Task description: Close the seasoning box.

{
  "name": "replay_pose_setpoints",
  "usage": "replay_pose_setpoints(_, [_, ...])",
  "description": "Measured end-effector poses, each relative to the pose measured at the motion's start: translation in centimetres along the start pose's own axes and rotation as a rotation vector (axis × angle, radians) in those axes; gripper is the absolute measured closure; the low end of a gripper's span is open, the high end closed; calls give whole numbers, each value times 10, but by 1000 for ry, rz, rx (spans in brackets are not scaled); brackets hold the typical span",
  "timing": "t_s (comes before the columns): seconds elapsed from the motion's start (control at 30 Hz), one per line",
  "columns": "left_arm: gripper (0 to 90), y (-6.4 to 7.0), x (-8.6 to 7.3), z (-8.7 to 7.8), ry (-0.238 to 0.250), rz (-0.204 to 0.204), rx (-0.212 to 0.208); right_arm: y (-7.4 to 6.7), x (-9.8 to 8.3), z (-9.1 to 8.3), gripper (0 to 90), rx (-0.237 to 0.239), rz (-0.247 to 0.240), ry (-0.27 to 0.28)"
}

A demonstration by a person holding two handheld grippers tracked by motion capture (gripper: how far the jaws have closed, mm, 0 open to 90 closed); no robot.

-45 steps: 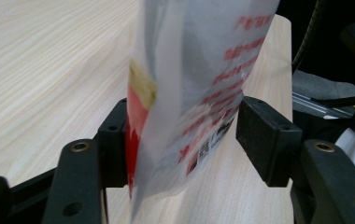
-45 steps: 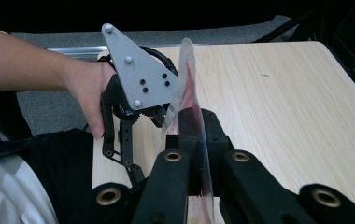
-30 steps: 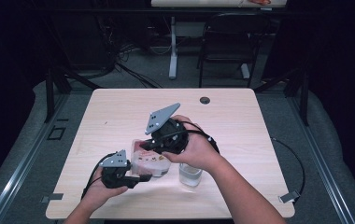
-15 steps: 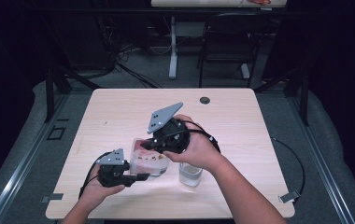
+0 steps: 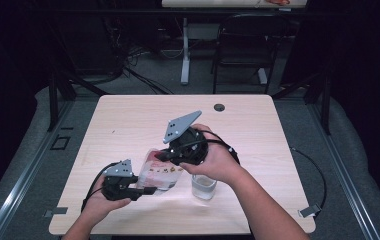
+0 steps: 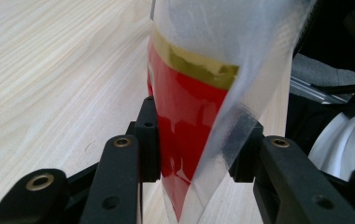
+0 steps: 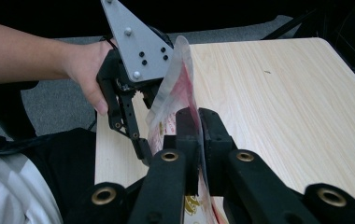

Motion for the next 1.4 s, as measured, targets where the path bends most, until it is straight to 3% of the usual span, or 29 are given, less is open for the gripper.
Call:
replay_pose_setpoints(0.67, [651, -2, -7, -4, -56, -34, 24, 11, -21, -8, 810, -15, 54, 43])
replay_pose_setpoints(0.93, [654, 0, -9, -6, -86, -35, 26, 11, -33, -10, 892, -18, 59, 52])
replay_pose_setpoints(1.1, [656, 1, -8, -7, -94, -42, 26, 11, -39, -10, 900, -29, 69, 71])
replay_pose_setpoints(1.4, [659, 3, -13, -9, -113, -64, 14, 9, -48, -7, 900, -50, 72, 57])
Point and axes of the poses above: each handheld gripper's, and its own axes: z roughly forward along the jaws, x roughly out of its top, y roughly to its right, the point moved 4 cm from there along z, roughly forward along the jaws, and after that the axes turned 14 degrees about -x, right-handed, at the moved point
